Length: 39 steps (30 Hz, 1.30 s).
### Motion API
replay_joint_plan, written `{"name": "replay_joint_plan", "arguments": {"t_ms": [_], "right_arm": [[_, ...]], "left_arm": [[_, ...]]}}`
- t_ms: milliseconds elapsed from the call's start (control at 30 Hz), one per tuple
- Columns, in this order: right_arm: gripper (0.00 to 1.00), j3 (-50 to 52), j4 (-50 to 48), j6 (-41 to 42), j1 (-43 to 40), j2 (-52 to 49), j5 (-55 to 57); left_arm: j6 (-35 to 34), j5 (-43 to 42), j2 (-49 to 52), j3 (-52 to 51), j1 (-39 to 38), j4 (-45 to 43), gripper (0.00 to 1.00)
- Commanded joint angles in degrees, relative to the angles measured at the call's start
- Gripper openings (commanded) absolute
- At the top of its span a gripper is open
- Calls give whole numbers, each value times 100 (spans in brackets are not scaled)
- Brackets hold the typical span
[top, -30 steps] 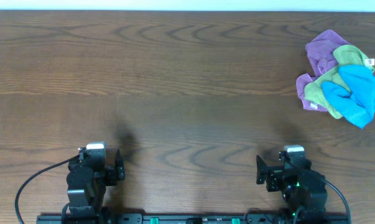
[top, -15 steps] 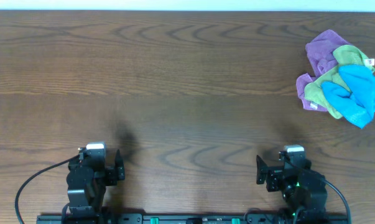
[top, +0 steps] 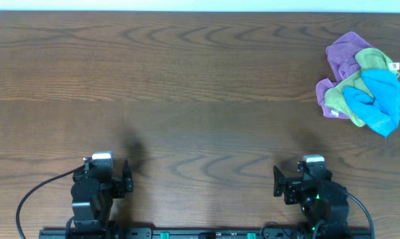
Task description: Fold the cloth
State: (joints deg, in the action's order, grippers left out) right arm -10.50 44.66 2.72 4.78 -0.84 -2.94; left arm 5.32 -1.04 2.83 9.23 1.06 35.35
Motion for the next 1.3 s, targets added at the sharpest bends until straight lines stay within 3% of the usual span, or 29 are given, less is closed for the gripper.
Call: {"name": "replay_joint_plan", "arguments": {"t_ms": [0, 700, 867, 1267], "right_arm": [[99, 70, -17, -66, 55, 52, 59], [99, -61, -46, -63, 50, -199, 205], [99, -627, -149, -66, 46, -811, 518], [99, -2916, 61, -365, -138, -3335, 1285]], "left_arm": [[-61, 105, -48, -39, -24, -2, 95], [-61, 105, -48, -39, -24, -2, 95], [-61, 105, -48, -39, -24, -2, 95], [-61, 105, -48, -39, -24, -2, 95]]}}
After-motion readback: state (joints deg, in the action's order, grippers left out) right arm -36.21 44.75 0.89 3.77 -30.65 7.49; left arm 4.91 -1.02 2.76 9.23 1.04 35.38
